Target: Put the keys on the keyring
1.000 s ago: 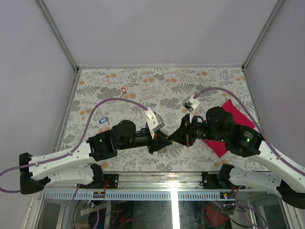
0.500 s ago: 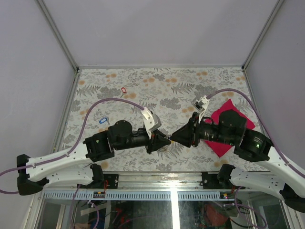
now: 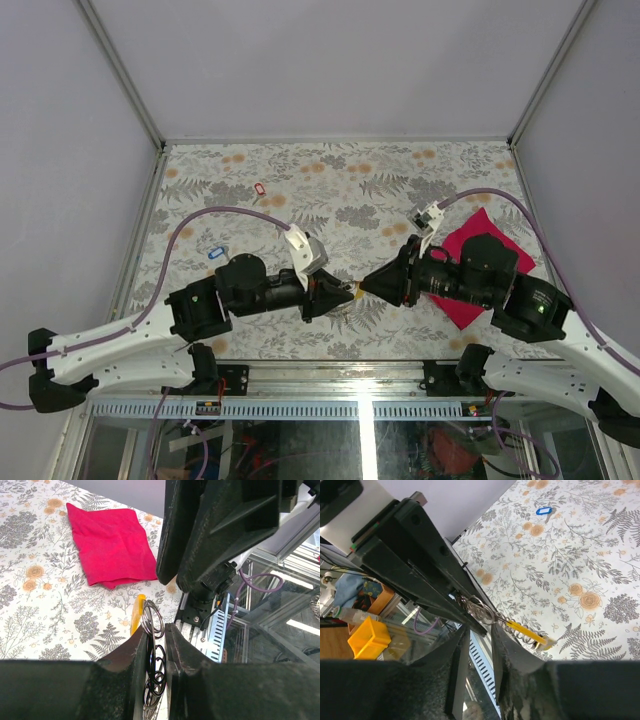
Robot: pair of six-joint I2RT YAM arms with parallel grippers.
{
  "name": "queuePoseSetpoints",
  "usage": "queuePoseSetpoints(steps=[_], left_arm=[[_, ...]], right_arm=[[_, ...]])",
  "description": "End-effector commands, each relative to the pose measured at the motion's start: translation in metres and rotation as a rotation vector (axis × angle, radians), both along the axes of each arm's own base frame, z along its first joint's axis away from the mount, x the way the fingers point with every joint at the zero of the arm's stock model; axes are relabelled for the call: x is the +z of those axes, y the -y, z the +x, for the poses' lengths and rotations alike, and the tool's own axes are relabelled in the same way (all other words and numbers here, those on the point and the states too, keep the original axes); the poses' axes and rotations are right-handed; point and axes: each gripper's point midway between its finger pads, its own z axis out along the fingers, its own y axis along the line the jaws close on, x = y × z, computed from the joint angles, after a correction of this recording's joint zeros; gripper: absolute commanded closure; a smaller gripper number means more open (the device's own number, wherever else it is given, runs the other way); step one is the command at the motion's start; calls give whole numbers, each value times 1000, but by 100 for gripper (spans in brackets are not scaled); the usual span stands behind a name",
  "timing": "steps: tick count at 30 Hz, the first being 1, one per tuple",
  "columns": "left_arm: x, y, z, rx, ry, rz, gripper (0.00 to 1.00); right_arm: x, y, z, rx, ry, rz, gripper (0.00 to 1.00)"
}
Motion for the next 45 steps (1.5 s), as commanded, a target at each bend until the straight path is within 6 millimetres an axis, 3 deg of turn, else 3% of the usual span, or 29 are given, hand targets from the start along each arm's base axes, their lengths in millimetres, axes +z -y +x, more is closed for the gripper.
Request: queuePoseSetpoints(steps=[1, 18, 30, 45], left_arm=[[28, -3, -2, 8, 24, -115, 100], [44, -7, -10, -14, 16, -195, 100], [48, -7, -11, -23, 22, -204, 100], [47, -7, -10, -19, 20, -203, 100]], right_arm=[[12, 5, 7, -53, 27, 54, 73], [15, -18, 0, 29, -5, 170, 79], [10, -22, -1, 43, -20, 167, 79], [18, -25, -7, 81, -12, 227, 79]])
